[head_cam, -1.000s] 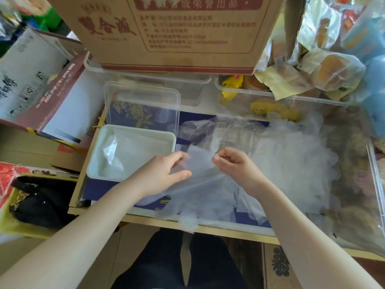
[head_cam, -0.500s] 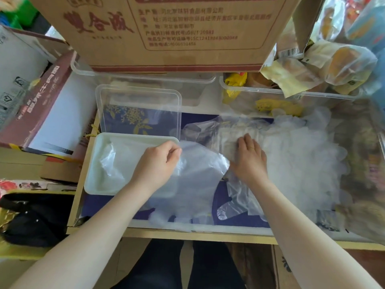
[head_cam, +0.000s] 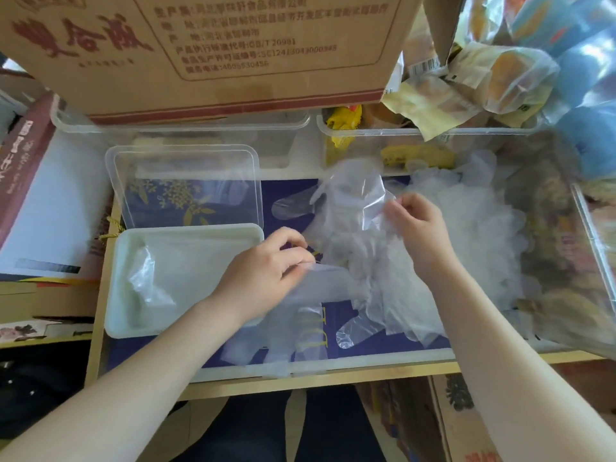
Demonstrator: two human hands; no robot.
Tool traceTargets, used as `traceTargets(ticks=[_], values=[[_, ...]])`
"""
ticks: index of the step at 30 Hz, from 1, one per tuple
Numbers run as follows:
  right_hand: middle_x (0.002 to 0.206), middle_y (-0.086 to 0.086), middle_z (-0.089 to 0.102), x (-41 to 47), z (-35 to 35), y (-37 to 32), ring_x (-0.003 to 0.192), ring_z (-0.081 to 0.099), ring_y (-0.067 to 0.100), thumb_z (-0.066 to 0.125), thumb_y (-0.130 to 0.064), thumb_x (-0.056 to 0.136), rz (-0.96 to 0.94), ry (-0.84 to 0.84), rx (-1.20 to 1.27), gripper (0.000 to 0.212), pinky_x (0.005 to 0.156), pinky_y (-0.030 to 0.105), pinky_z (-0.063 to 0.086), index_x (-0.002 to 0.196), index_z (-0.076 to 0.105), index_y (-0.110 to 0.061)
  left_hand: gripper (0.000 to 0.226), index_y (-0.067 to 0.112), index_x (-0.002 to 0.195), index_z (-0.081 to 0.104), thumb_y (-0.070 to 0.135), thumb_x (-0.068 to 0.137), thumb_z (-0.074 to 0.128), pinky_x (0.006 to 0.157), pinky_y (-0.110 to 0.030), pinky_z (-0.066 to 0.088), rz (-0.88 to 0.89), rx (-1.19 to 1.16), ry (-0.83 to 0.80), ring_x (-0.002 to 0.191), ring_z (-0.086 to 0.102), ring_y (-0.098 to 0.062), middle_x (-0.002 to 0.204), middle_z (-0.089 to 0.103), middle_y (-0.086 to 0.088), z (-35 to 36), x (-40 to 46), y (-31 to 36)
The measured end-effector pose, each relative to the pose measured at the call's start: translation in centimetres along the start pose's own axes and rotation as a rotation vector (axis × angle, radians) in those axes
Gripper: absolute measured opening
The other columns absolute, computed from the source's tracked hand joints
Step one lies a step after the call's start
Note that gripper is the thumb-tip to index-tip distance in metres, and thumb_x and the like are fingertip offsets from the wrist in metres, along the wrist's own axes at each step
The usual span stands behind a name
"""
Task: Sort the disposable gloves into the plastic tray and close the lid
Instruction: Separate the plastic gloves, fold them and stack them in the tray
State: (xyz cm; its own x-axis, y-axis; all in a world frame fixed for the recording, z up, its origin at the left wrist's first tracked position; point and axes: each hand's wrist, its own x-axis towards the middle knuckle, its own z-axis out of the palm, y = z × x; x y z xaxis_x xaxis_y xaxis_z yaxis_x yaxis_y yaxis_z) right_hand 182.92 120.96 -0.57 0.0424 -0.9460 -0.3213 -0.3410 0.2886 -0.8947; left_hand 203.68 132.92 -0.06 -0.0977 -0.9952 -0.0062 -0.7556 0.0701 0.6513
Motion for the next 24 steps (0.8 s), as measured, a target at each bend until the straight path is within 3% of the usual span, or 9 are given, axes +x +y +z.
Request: traceTargets(ticks=[3,5,10,13,16,18,20,22,24], values=[[0.065,0.003,0.065,-1.6,-1.7,-1.1,0.055,0.052,0.016,0.053,-0.011,0.092,0.086,-0.14,0.13,0.016,0.054,0.023,0.036,0.076,0.051,-0.013,0.027,0.027,0.087,0.073,0.03,0.084,0.047,0.046,-0.019,0.032,0.106,0.096,0.034,0.067,0.042,-0.009,0.138,0.045,0.001,0.4,1.2,1.6],[0.06,-0.002,0.062,-2.1,-2.7,-1.4,0.056,0.05,0.016,0.052,-0.012,0.093,0.178,-0.244,0.155,0.017,0.058,0.026,0.036,0.076,0.052,-0.011,0.027,0.027,0.092,0.075,0.026,0.084,0.048,0.047,-0.018,0.029,0.198,0.107,0.031,0.054,0.048,-0.01,0.147,0.038,-0.009,0.4,2.0,2.7],[0.061,-0.003,0.056,-2.6,-4.4,-0.9,0.054,0.05,0.006,0.055,-0.015,0.092,0.405,-0.424,0.132,0.015,0.052,0.016,0.043,0.084,0.066,-0.008,0.026,0.025,0.095,0.075,0.027,0.085,0.051,0.04,-0.021,0.037,0.298,0.163,0.003,0.048,0.056,-0.018,0.147,0.034,-0.013,0.1,3.7,4.2],[0.076,-0.003,0.069,-2.5,-5.2,-0.2,0.06,0.052,0.008,0.057,-0.018,0.092,0.44,-0.458,0.074,0.02,0.057,0.022,0.042,0.1,0.068,-0.004,0.03,0.022,0.099,0.073,0.031,0.086,0.048,0.046,-0.028,0.05,0.286,0.123,-0.046,0.06,0.063,-0.019,0.133,0.053,0.0,0.5,4.3,4.3],[0.094,0.006,0.072,-2.3,-5.8,0.4,0.068,0.06,0.014,0.059,-0.026,0.09,0.468,-0.341,0.163,0.028,0.062,0.024,0.049,0.106,0.065,-0.003,0.034,0.014,0.1,0.072,0.033,0.088,0.046,0.061,-0.035,0.054,0.156,0.038,0.011,0.076,0.066,-0.024,0.095,0.068,0.0,1.4,4.7,4.4],[0.101,0.012,0.067,-2.1,-6.4,0.9,0.077,0.063,0.019,0.053,-0.037,0.093,0.513,-0.121,0.331,0.037,0.068,0.028,0.051,0.108,0.064,-0.005,0.027,0.011,0.096,0.073,0.027,0.091,0.053,0.073,-0.017,0.047,-0.076,-0.139,0.01,0.08,0.064,-0.019,0.089,0.07,-0.003,1.6,5.0,5.1],[0.109,0.009,0.064,-2.0,-7.0,1.4,0.094,0.063,0.023,0.04,-0.055,0.093,0.526,0.006,0.494,0.053,0.079,0.034,0.052,0.114,0.06,-0.011,0.019,0.011,0.093,0.073,0.019,0.092,0.056,0.066,-0.004,0.036,-0.298,-0.278,-0.035,0.076,0.059,-0.01,0.084,0.07,-0.002,1.8,5.3,5.5],[0.124,0.003,0.057,-2.6,-7.2,1.6,0.111,0.058,0.022,0.032,-0.065,0.09,0.455,-0.016,0.54,0.064,0.092,0.041,0.049,0.126,0.053,-0.016,0.018,0.015,0.089,0.073,0.018,0.092,0.056,0.063,-0.006,0.037,-0.392,-0.375,-0.053,0.078,0.058,-0.011,0.087,0.072,-0.007,2.1,5.4,5.8],[0.133,-0.005,0.048,-3.3,-6.9,1.6,0.118,0.052,0.018,0.039,-0.063,0.088,0.331,-0.105,0.416,0.065,0.099,0.042,0.045,0.138,0.041,-0.022,0.019,0.021,0.084,0.072,0.02,0.092,0.055,0.066,-0.015,0.039,-0.409,-0.433,-0.044,0.079,0.058,-0.017,0.094,0.071,-0.014,2.3,5.2,6.2]])
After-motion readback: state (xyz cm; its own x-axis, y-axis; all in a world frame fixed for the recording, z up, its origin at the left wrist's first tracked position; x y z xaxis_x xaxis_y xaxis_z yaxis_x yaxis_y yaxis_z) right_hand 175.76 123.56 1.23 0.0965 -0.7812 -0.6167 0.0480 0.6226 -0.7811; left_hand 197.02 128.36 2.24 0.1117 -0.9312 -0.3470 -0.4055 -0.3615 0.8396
